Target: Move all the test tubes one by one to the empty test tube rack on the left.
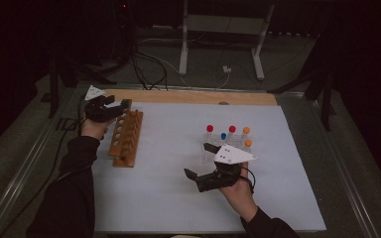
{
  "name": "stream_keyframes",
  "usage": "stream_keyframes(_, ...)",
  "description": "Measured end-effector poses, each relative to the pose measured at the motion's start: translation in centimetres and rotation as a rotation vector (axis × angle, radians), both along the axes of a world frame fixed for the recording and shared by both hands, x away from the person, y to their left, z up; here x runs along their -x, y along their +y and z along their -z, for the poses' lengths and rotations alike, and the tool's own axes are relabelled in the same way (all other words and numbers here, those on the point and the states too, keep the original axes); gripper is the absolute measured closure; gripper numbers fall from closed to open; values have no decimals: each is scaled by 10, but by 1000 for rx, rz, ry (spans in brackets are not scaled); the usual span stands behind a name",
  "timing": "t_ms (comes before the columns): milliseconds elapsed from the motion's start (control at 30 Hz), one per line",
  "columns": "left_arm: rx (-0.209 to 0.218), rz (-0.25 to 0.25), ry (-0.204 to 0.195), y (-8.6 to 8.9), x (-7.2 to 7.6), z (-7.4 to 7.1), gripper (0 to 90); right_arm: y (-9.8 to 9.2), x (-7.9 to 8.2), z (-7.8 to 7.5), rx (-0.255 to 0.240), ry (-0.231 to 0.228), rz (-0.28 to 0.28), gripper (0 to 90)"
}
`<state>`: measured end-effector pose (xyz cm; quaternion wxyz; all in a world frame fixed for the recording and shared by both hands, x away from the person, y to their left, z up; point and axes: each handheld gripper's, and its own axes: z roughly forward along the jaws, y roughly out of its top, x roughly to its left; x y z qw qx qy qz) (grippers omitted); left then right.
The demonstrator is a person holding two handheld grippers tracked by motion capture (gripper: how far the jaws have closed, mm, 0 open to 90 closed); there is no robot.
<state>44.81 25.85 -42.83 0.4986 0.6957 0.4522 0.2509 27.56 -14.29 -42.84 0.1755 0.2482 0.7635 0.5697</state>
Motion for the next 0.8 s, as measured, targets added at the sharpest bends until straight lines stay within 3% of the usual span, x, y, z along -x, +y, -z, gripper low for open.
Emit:
stream_keyframes(133, 13, 67, -39, -5, 20, -15, 168, -4, 0, -4, 12, -19, 39, 0)
stream_keyframes(333, 40, 165, -103, -19, 58, -30, 67, -13, -6, -2, 27, 25, 143, 0)
stream_keyframes(400, 42, 200, -108, -25, 71, -32, 41, -13, -8, -1, 32, 30, 197, 0)
stream_keyframes(500, 46, 250, -117, -33, 90, -31, 36, -14, -10, 2, 42, 44, 276, 0)
stream_keyframes(667, 56, 328, -128, -48, 121, -25, 36, -16, -11, 8, 100, 50, 344, 3)
stream_keyframes(800, 58, 381, -126, -63, 144, -14, 36, -22, -11, 11, 97, 47, 406, 61)
